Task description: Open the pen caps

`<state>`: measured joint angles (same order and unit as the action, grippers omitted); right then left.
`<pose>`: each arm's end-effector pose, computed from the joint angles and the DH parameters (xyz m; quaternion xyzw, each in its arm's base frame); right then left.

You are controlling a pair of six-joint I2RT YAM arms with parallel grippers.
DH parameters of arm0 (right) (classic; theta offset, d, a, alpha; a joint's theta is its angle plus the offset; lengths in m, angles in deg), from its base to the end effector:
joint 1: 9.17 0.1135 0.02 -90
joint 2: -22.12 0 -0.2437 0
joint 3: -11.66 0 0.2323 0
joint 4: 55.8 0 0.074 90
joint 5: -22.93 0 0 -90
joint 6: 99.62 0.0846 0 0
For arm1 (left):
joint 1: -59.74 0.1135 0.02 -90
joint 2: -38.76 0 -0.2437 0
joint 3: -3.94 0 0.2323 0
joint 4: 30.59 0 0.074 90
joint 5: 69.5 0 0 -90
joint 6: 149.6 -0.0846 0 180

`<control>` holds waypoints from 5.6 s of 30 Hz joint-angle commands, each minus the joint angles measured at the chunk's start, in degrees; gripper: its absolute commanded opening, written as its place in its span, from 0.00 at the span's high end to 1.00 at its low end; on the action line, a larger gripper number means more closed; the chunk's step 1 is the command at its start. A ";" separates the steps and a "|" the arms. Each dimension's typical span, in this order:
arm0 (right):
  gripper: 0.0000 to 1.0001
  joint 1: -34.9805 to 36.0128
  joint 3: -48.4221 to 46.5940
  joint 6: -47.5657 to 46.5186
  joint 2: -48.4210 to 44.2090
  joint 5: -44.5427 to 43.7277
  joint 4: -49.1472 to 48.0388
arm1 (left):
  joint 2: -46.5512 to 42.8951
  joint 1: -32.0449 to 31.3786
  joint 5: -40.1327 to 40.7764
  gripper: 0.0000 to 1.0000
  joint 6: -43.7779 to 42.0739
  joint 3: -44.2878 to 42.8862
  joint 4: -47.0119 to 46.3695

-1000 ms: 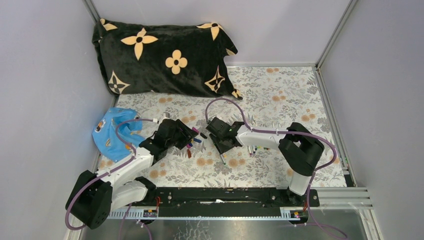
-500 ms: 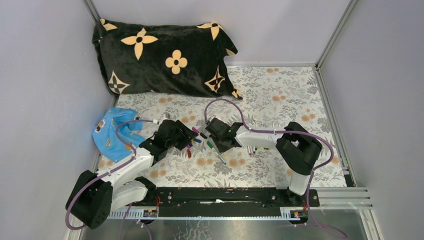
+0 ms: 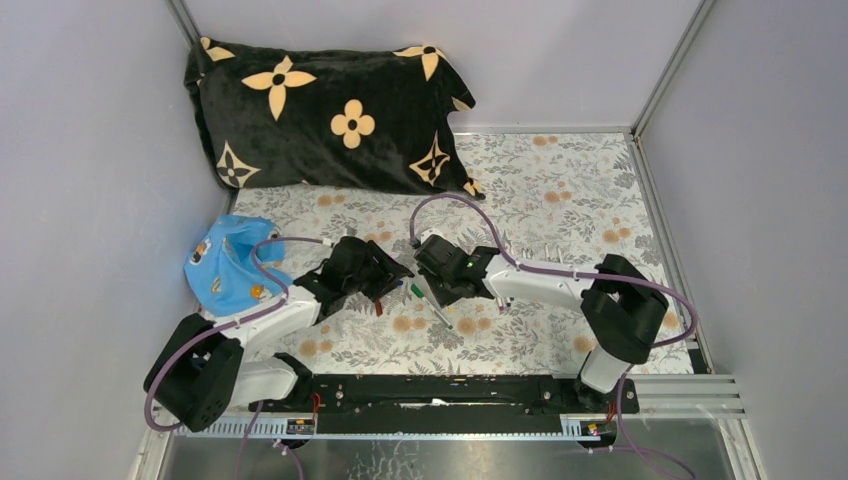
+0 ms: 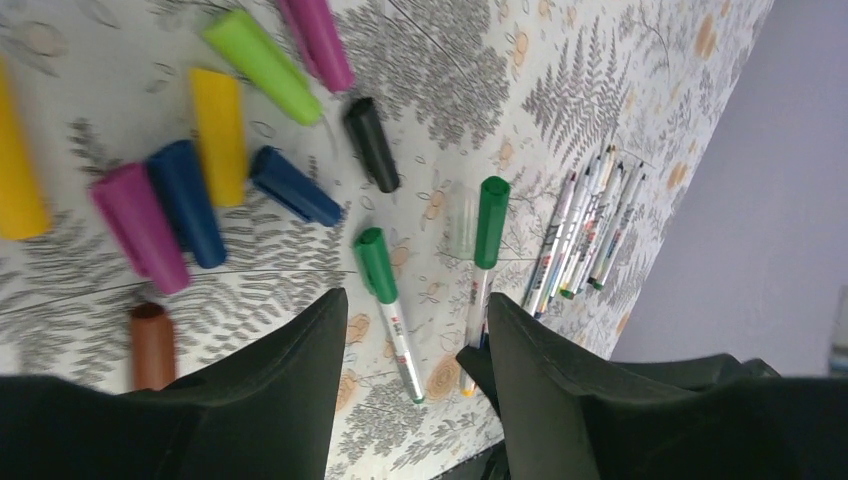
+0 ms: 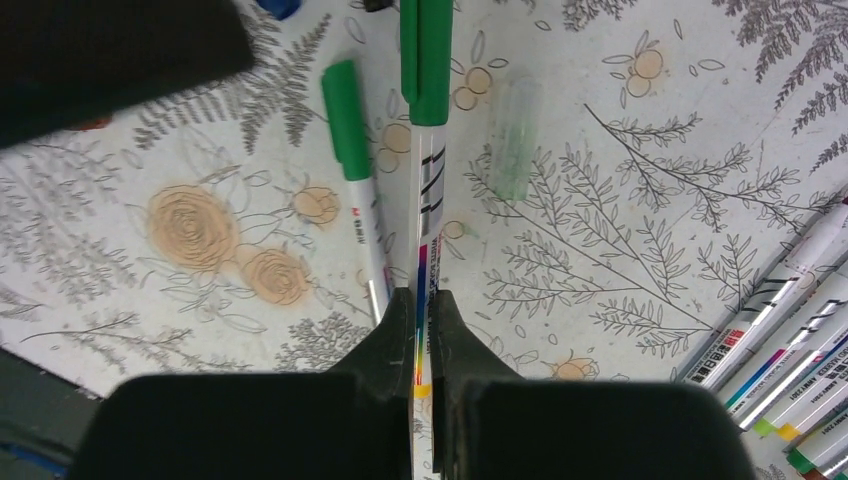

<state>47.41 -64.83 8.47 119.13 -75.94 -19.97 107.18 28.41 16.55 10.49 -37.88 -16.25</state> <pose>0.2062 0.2888 0.1428 -0.2934 0.9084 0.1162 0.2743 0.2171 -0.1390 0.1323 -0.2882 0.8624 -0.3410 0.2385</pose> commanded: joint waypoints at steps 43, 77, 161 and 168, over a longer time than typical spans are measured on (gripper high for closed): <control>1.00 9.52 9.08 10.37 -12.93 -2.26 0.69 | 2.77 -1.87 14.20 1.00 -0.61 -8.53 0.54; 1.00 5.05 11.62 17.54 -17.52 -21.91 9.98 | 2.11 3.30 11.26 0.91 -4.52 -1.35 3.87; 1.00 6.54 3.79 -0.65 -4.71 0.53 -1.70 | -8.23 -0.58 5.68 0.35 1.13 0.37 3.62; 1.00 8.43 0.31 -0.40 -5.46 0.04 0.48 | -2.92 -4.88 6.30 0.35 2.84 -2.36 1.61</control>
<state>54.16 -61.38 7.35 115.33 -76.40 -20.82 102.57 25.30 22.96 12.19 -37.59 -10.32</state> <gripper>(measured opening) 0.034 0.652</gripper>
